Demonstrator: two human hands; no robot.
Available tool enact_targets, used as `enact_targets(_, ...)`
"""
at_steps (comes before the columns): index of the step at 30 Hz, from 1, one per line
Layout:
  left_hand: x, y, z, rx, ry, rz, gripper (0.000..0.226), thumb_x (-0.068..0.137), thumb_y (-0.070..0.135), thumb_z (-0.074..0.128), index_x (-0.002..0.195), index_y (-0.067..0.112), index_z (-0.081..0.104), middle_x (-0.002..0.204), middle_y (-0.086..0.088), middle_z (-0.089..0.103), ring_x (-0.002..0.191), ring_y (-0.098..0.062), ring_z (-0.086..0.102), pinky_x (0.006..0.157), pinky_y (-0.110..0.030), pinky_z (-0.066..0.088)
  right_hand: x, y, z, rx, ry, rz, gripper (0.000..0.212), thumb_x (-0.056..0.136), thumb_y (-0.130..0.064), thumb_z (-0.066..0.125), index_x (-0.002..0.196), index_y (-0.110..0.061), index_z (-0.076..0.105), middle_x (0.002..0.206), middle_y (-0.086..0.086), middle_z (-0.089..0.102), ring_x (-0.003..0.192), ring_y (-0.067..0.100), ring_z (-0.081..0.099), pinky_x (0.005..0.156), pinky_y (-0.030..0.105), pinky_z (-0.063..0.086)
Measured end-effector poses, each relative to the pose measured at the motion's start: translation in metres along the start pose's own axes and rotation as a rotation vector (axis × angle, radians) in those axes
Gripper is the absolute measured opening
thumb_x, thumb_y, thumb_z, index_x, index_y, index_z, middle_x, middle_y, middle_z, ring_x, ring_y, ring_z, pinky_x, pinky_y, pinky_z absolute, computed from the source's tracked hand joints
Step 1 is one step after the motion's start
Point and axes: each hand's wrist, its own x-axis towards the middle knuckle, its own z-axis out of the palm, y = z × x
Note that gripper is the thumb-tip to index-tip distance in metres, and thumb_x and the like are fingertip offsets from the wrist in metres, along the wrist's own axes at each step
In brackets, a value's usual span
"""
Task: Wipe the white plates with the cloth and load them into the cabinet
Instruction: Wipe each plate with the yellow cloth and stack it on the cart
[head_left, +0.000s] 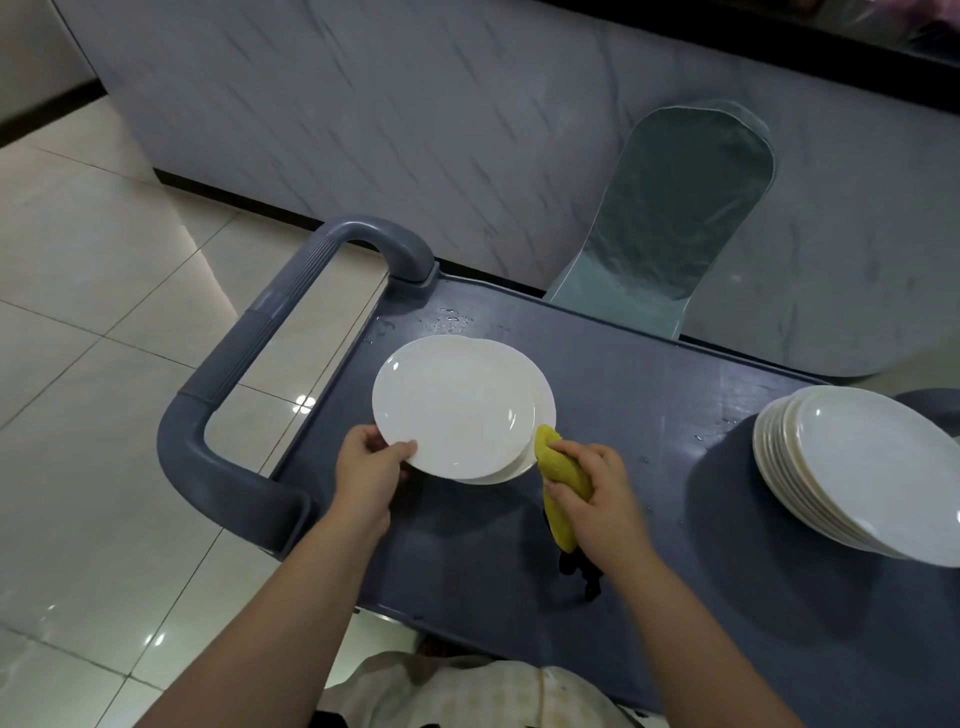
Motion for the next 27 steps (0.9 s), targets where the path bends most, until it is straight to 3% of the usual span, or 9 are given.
enact_targets(9, -0.005, 0.081, 0.032, 0.086, -0.112, 0.279, 0.027, 0.088, 0.012, 0.061, 0.092, 0.037, 0.053, 0.102, 0.011, 0.058, 0.090, -0.013, 0.059, 0.053, -0.026, 0.056, 0.003, -0.007, -0.010, 0.021, 0.052, -0.063, 0.052, 0.087, -0.017, 0.067, 0.109, -0.061, 0.050, 0.108, -0.025, 0.040, 0.102, -0.013, 0.045, 0.080, -0.003, 0.033)
enact_targets(16, -0.010, 0.156, 0.059, 0.422, -0.197, 0.368, 0.022, 0.084, 0.012, 0.066, 0.100, 0.026, 0.060, 0.100, 0.005, 0.059, 0.085, -0.016, 0.060, 0.042, -0.025, 0.052, 0.010, -0.014, -0.020, 0.021, 0.119, -0.095, 0.051, 0.088, -0.013, 0.065, 0.113, -0.055, 0.050, 0.110, -0.023, 0.040, 0.101, -0.015, 0.044, 0.079, -0.004, 0.032)
enact_targets(18, -0.015, 0.168, 0.046, 0.340, -0.226, 0.297, 0.020, 0.086, 0.007, 0.064, 0.098, 0.022, 0.062, 0.099, 0.001, 0.062, 0.081, -0.016, 0.062, 0.045, -0.028, 0.054, 0.011, -0.015, -0.022, 0.042, 0.135, -0.110, 0.052, 0.087, -0.010, 0.066, 0.111, -0.054, 0.050, 0.110, -0.020, 0.042, 0.100, -0.016, 0.045, 0.079, -0.004, 0.032)
enact_targets(21, -0.023, 0.162, 0.001, 0.079, -0.394, 0.031, 0.027, 0.091, -0.004, 0.051, 0.109, 0.013, 0.062, 0.100, -0.009, 0.067, 0.073, -0.019, 0.070, 0.054, -0.033, 0.060, 0.016, -0.021, -0.032, 0.168, 0.222, -0.071, 0.050, 0.085, -0.011, 0.069, 0.105, -0.055, 0.056, 0.110, -0.019, 0.054, 0.101, -0.013, 0.050, 0.078, -0.002, 0.036)
enact_targets(24, -0.032, 0.119, -0.034, -0.179, -0.437, -0.216, 0.044, 0.088, -0.017, 0.044, 0.122, 0.007, 0.057, 0.113, -0.016, 0.065, 0.101, -0.031, 0.063, 0.066, -0.044, 0.062, 0.024, -0.040, -0.041, 0.370, 0.237, -0.029, 0.038, 0.083, -0.018, 0.073, 0.098, -0.051, 0.063, 0.102, -0.026, 0.065, 0.093, -0.006, 0.060, 0.070, 0.008, 0.047)
enact_targets(27, -0.047, 0.075, -0.032, -0.342, -0.387, -0.288, 0.045, 0.083, -0.022, 0.041, 0.110, 0.008, 0.060, 0.112, -0.018, 0.063, 0.102, -0.037, 0.061, 0.058, -0.042, 0.060, 0.030, -0.075, -0.028, 0.305, 0.101, -0.083, 0.035, 0.083, -0.025, 0.074, 0.103, -0.051, 0.061, 0.105, -0.026, 0.063, 0.095, -0.002, 0.059, 0.078, 0.016, 0.047)
